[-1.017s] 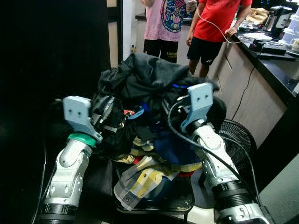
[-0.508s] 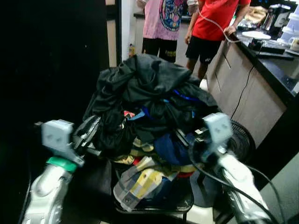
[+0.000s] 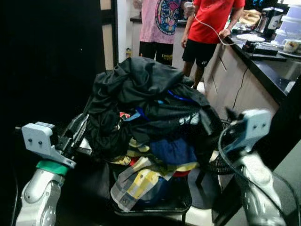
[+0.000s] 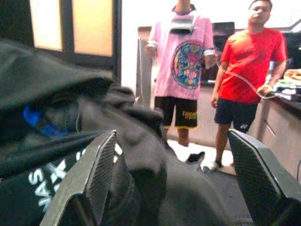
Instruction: Clothes washing
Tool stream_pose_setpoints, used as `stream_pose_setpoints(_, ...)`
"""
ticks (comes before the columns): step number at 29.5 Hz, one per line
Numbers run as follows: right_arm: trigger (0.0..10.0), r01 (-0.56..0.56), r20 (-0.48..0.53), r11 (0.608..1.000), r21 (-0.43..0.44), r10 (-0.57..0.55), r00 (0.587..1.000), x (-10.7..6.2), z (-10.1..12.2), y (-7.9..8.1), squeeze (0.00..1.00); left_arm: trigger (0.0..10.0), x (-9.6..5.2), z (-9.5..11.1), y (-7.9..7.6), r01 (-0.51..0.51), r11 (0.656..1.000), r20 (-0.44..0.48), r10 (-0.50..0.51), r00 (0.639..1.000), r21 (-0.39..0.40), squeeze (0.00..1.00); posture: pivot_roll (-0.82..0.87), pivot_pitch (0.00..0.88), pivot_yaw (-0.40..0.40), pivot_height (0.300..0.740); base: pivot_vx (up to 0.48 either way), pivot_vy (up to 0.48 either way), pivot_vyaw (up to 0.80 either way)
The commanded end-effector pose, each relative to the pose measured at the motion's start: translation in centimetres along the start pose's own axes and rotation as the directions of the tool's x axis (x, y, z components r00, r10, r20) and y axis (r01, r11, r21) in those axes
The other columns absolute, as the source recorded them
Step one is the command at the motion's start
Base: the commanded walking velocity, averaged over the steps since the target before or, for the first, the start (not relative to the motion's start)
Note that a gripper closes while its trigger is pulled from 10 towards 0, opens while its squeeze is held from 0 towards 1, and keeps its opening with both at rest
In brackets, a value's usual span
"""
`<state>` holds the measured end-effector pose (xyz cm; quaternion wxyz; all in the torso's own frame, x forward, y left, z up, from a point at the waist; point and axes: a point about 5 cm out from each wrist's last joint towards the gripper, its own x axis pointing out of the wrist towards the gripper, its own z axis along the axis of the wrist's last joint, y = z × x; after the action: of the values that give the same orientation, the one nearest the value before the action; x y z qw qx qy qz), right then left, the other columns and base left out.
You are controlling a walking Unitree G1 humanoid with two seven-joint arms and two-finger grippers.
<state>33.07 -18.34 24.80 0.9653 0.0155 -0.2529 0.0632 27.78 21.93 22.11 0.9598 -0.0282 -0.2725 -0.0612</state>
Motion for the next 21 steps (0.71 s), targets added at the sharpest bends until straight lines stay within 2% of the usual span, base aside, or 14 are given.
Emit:
stream_pose_setpoints(1, 10.0, 0.044, -0.039, 0.999, 0.012, -0.044, 0.998, 0.3, -0.8, -0.3, 0.82, 10.0, 0.0, -0.1, 0.5, -0.031, 0.999, -0.001, 0.031, 1.0, 0.011, 0.0, -0.04, 0.0, -0.019, 0.74, 0.0, 0.0, 0.0)
stream_pose_setpoints(2, 10.0, 0.034, -0.03, 0.998, 0.049, -0.033, 0.999, 1.2, -0.6, 0.3, 1.0, 10.0, 0.2, 0.0, 0.5, -0.033, 0.999, 0.003, 0.033, 0.999, 0.006, 0.0, -0.04, 0.0, -0.019, 0.74, 0.0, 0.0, 0.0)
stream_pose_setpoints(3, 10.0, -0.044, 0.003, 0.992, 0.118, 0.044, 0.999, 2.8, 0.3, 2.3, 1.0, 10.0, 0.6, 0.1, 0.1, -0.018, 1.0, 0.012, 0.018, 1.0, -0.008, 0.0, -0.03, 0.0, -0.027, 0.74, 0.0, 0.0, 0.0)
stream_pose_setpoints(4, 10.0, -0.044, 0.003, 0.992, 0.118, 0.044, 0.999, 2.8, 0.3, 2.3, 1.0, 10.0, 0.6, 0.1, 0.1, -0.018, 1.0, 0.012, 0.018, 1.0, -0.008, 0.0, -0.03, 0.0, -0.027, 0.74, 0.0, 0.0, 0.0)
stream_pose_setpoints(5, 10.0, -0.087, 0.013, 0.986, 0.145, 0.086, 0.996, 3.3, 0.6, 3.2, 1.0, 10.0, 0.7, 0.1, -0.1, -0.013, 1.0, 0.013, 0.014, 1.0, -0.013, 0.0, -0.03, 0.0, -0.029, 0.74, 0.0, 0.0, 0.0)
stream_pose_setpoints(7, 10.0, -0.111, 0.016, 0.981, 0.158, 0.11, 0.994, 3.5, 0.7, 3.6, 1.0, 10.0, 0.7, 0.1, -0.2, -0.011, 1.0, 0.012, 0.011, 1.0, -0.017, 0.0, -0.03, 0.0, -0.031, 0.74, 0.0, 0.0, 0.0)
stream_pose_setpoints(9, 10.0, -0.291, 0.017, 0.938, 0.188, 0.293, 0.956, 4.2, 0.9, 6.8, 1.0, 10.0, 0.9, -0.2, -0.8, 0.0, 1.0, 0.002, 0.0, 1.0, -0.01, 0.0, -0.02, 0.0, -0.046, 0.74, 0.0, 0.0, 0.0)
stream_pose_setpoints(10, 10.0, -0.344, 0.015, 0.918, 0.197, 0.348, 0.937, 4.4, 0.9, 7.9, 1.0, 10.0, 1.0, -0.3, -1.0, 0.002, 1.0, -0.003, -0.002, 1.0, -0.01, 0.0, -0.02, 0.0, -0.048, 0.74, 0.0, 0.0, 0.0)
stream_pose_setpoints(11, 10.0, -0.344, 0.015, 0.918, 0.197, 0.348, 0.937, 4.4, 0.9, 7.9, 1.0, 10.0, 1.0, -0.3, -1.0, 0.002, 1.0, -0.003, -0.002, 1.0, -0.01, 0.0, -0.02, 0.0, -0.048, 0.74, 0.0, 0.0, 0.0)
stream_pose_setpoints(13, 10.0, -0.374, 0.023, 0.908, 0.19, 0.377, 0.926, 5.2, 0.7, 9.1, 1.0, 10.0, 1.0, -0.4, -1.2, 0.002, 1.0, -0.008, -0.002, 1.0, -0.008, 0.0, -0.02, 0.0, -0.05, 0.74, 0.0, 0.0, 0.0)
stream_pose_setpoints(14, 10.0, -0.374, 0.023, 0.908, 0.19, 0.377, 0.926, 5.2, 0.7, 9.1, 1.0, 10.0, 1.0, -0.4, -1.2, 0.002, 1.0, -0.008, -0.002, 1.0, -0.008, 0.0, -0.02, 0.0, -0.05, 0.74, 0.0, 0.0, 0.0)
stream_pose_setpoints(19, 10.0, -0.341, 0.071, 0.922, 0.186, 0.333, 0.94, 7.4, 1.8, 10.2, 1.0, 10.0, 1.2, -0.4, -1.0, -0.005, 1.0, -0.009, 0.005, 1.0, -0.001, 0.0, -0.01, 0.0, -0.061, 0.74, 0.0, 0.0, 0.0)
stream_pose_setpoints(21, 10.0, -0.341, 0.071, 0.922, 0.186, 0.333, 0.94, 7.4, 1.8, 10.2, 1.0, 10.0, 1.2, -0.4, -1.0, -0.005, 1.0, -0.009, 0.005, 1.0, -0.001, 0.0, -0.01, 0.0, -0.061, 0.74, 0.0, 0.0, 0.0)
